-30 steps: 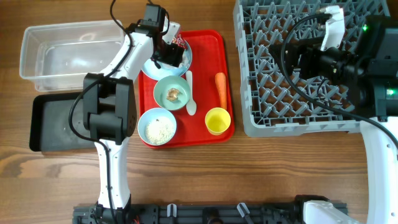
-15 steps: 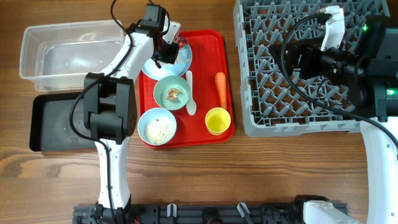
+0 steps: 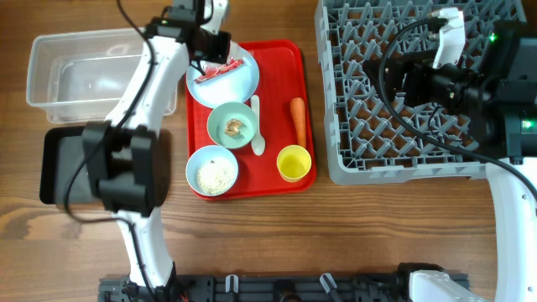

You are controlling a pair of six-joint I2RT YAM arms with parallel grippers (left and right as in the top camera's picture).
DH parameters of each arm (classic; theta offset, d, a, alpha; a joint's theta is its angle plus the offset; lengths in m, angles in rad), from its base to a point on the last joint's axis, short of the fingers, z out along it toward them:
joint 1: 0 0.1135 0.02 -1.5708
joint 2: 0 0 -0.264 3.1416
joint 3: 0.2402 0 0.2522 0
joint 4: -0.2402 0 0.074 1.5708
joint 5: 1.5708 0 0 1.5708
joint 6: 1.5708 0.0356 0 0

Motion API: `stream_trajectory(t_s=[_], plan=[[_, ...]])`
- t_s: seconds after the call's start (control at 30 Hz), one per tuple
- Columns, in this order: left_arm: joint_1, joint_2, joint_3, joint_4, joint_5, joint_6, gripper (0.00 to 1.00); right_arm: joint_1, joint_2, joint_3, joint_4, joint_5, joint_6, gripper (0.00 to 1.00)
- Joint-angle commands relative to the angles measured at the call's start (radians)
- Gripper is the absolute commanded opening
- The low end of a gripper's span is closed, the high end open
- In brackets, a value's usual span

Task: Sort waste into correct bins and load items into the dishwasher rack
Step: 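Carry the tissue with the left gripper into the clear bin and release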

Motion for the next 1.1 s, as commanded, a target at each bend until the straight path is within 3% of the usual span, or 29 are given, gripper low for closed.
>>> stream_trajectory(t_s=[0.0,0.17,0.47,0.53,0.6,0.67,0.7,1.07], plan=[[0.014,-0.092,0.004,-0.028,-0.077,-0.08,0.04,0.003,0.01,0.027,0.005,0.009,0.012,1.0],[0.083,-0.159,0.004,-0.099,-0.244,-0.284,0.04,0.003,0.01,0.027,0.002,0.009,0.012,1.0],[0.346,-0.122,0.002,-0.279,-0.228,-0.409,0.04,0.003,0.01,0.027,-0.001,0.009,0.012,1.0],[0.374,-0.093,0.002,-0.279,-0.198,-0.409,0.25,0.003,0.01,0.027,0.0,0.009,0.012,1.0],[0.398,-0.069,0.002,-0.269,-0.127,-0.407,0.63,0.003,0.01,0.027,0.002,0.009,0.011,1.0],[0.406,-0.064,0.002,-0.259,-0.066,-0.382,0.83,0.003,0.01,0.027,0.001,0.009,0.011,1.0],[0.404,-0.071,0.003,-0.245,-0.041,-0.314,1.0,0.003,0.01,0.027,0.0,0.009,0.011,1.0],[0.37,-0.134,0.003,-0.192,-0.095,-0.3,1.0,0.003,0.01,0.027,-0.007,0.009,0.011,1.0]])
